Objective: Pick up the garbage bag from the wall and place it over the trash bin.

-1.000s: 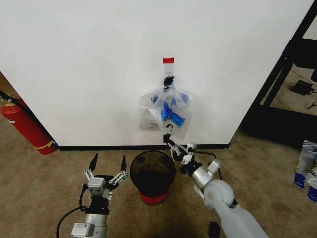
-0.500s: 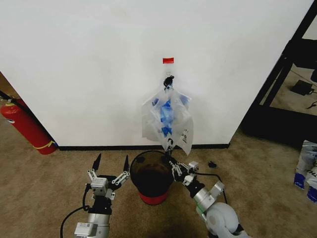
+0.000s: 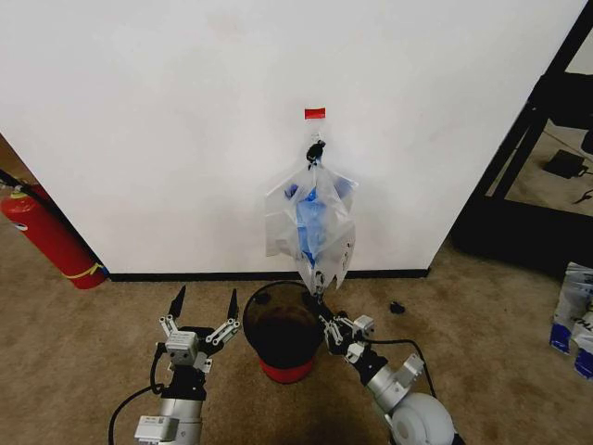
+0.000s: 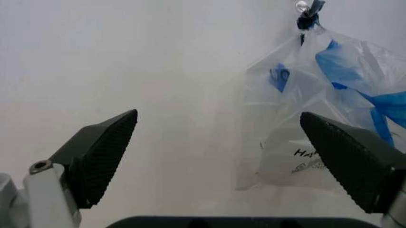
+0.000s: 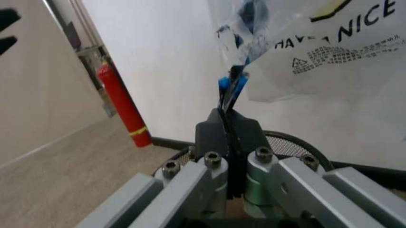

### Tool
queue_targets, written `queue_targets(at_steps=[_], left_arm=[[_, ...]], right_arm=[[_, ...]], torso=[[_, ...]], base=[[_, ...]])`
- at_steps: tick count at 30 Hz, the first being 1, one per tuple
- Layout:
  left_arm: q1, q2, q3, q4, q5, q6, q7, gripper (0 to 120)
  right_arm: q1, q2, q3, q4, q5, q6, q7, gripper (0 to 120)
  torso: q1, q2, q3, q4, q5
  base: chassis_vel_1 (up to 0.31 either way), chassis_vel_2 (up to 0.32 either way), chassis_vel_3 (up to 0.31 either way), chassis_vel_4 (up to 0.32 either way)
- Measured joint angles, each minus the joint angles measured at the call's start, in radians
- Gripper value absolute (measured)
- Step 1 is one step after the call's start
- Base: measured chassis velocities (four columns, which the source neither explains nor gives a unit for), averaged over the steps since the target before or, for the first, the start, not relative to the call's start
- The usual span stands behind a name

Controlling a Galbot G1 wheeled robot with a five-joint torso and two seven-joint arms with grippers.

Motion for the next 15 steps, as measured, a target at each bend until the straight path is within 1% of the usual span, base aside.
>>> queue_targets(at_steps=[15], left_arm=[[-0.010, 0.002, 0.007, 0.009, 0.000, 0.002, 0.000, 100]], right_arm=[[-0.017, -0.011, 0.005, -0.023, -0.130, 0.065, -0.036, 0]], torso=[[0.000, 0.000, 0.000, 0.0000, -0.0001]], base=[[0.000, 0.000, 0.000, 0.000]])
